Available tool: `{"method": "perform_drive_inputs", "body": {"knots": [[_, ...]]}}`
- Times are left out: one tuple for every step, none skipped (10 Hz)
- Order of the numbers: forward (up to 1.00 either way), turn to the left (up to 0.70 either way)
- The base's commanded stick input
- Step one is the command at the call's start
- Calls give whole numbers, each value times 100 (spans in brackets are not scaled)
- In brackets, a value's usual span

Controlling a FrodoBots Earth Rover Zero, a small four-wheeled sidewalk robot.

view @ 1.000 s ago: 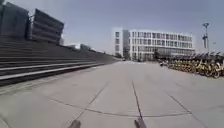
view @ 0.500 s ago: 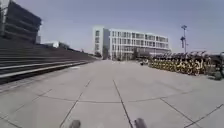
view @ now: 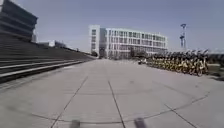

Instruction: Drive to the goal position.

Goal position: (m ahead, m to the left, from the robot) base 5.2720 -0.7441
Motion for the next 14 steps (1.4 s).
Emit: {"method": "perform_drive_inputs", "body": {"knots": [[100, 3], [100, 5], [100, 7], [100, 9], [100, 11], [100, 3], [100, 39], [100, 31], [100, 20], [100, 9], [100, 1], [100, 1], [100, 1], [100, 1]]}}
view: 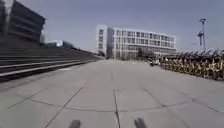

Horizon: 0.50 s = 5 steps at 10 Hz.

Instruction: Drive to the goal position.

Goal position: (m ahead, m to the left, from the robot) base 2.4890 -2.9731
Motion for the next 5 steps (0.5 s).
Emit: {"method": "perform_drive_inputs", "body": {"knots": [[100, 1], [100, 1], [100, 1], [100, 1], [100, 1]]}}
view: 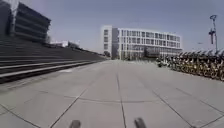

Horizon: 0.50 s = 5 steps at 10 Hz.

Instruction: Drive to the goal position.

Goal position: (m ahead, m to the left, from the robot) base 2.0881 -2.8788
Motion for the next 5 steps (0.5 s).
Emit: {"method": "perform_drive_inputs", "body": {"knots": [[100, 1], [100, 1], [100, 1], [100, 1], [100, 1]]}}
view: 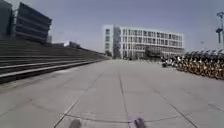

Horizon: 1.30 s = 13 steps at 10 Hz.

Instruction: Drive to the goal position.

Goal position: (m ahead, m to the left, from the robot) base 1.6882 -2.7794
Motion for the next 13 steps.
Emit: {"method": "perform_drive_inputs", "body": {"knots": [[100, 1], [100, 1], [100, 1], [100, 1], [100, 1], [100, 1], [100, 1], [100, 1], [100, 1], [100, 1], [100, 1], [100, 1], [100, 1]]}}
